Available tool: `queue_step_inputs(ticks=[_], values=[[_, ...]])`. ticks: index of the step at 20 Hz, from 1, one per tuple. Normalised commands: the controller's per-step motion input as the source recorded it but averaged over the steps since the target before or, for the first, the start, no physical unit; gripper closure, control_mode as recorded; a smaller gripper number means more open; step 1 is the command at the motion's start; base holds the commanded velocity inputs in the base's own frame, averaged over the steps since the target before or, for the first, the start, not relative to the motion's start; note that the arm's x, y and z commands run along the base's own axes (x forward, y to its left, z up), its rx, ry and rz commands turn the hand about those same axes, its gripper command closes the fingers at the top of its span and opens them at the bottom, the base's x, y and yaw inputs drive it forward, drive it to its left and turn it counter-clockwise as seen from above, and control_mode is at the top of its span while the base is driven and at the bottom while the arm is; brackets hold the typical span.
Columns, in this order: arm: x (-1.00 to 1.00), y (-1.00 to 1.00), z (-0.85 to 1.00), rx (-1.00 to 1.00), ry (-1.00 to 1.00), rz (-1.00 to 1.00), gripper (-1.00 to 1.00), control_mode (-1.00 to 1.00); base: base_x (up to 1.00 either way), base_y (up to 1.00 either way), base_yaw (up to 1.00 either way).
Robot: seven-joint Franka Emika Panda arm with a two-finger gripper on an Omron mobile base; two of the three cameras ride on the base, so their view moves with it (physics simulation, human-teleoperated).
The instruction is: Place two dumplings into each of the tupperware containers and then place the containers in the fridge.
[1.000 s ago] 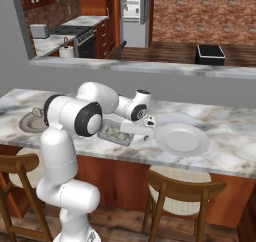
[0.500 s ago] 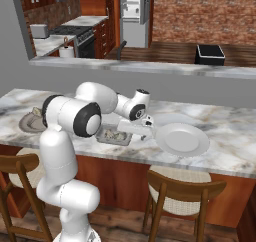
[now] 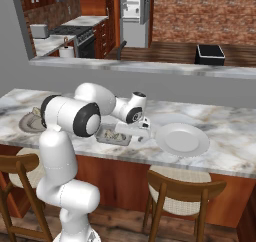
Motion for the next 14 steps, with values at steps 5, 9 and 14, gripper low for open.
queue_step_inputs(ticks=[5, 9, 14], values=[[0.00, -0.04, -0.01, 0.01, 0.00, 0.00, -1.00, -1.00, 0.00, 0.00, 0.00], [0.00, 0.00, -0.03, 0.00, 0.00, 0.00, -1.00, -1.00, 0.00, 0.00, 0.00], [0.00, 0.00, -0.09, 0.00, -0.01, 0.00, -1.00, -1.00, 0.00, 0.00, 0.00]])
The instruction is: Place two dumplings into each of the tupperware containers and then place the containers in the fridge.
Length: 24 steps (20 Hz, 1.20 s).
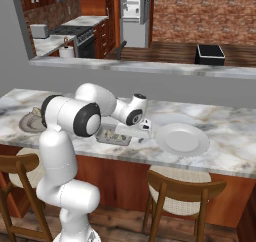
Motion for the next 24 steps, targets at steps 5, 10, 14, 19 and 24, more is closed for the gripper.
queue_step_inputs(ticks=[5, 10, 14, 19, 24], values=[[0.00, 0.00, -0.21, 0.00, 0.00, 0.00, -1.00, -1.00, 0.00, 0.00, 0.00], [0.00, 0.00, -0.04, 0.00, 0.00, 0.00, 1.00, -1.00, 0.00, 0.00, 0.00], [0.02, 0.00, 0.00, 0.00, 0.00, 0.00, 1.00, -1.00, 0.00, 0.00, 0.00], [0.00, 0.00, 0.18, 0.00, 0.00, -0.02, 1.00, -1.00, 0.00, 0.00, 0.00], [-0.05, 0.00, 0.55, 0.00, 0.00, -0.11, 1.00, -1.00, 0.00, 0.00, 0.00]])
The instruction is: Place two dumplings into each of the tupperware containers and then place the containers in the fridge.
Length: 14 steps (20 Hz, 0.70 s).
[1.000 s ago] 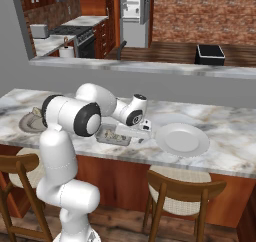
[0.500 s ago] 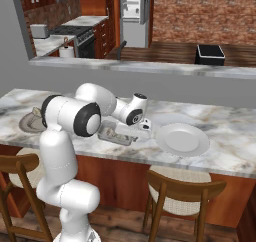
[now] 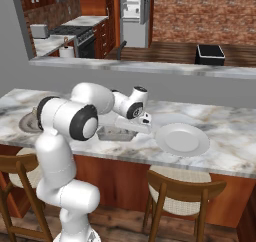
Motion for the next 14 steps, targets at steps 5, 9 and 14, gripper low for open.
queue_step_inputs(ticks=[5, 9, 14], values=[[-0.18, 0.10, 0.34, -0.01, 0.00, -0.15, 1.00, -1.00, 0.00, 0.00, 0.00], [-0.46, 0.17, 0.08, -0.02, -0.06, -0.29, 1.00, -1.00, 0.00, 0.00, 0.00], [-0.88, 0.01, 0.00, -0.03, -0.11, -0.33, 1.00, -1.00, 0.00, 0.00, 0.00]])
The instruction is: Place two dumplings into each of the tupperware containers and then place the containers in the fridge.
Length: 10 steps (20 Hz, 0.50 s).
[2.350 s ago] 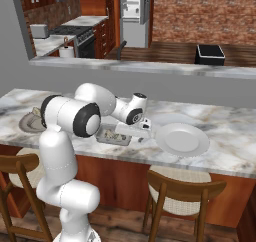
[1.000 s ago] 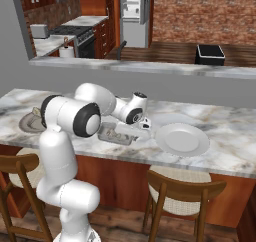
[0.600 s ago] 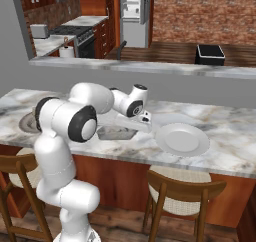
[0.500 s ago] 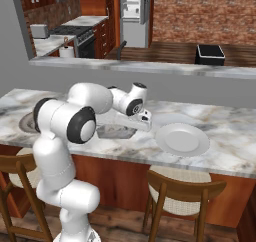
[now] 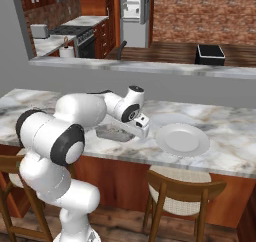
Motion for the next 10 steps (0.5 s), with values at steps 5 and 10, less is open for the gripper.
queue_step_inputs(ticks=[5, 10], values=[[-0.80, 0.00, 0.00, -0.09, -0.11, -0.24, 1.00, -1.00, 0.00, 0.00, 0.00], [-0.63, 0.06, 0.11, -0.08, -0.09, -0.25, 1.00, -1.00, 0.00, 0.00, 0.00]])
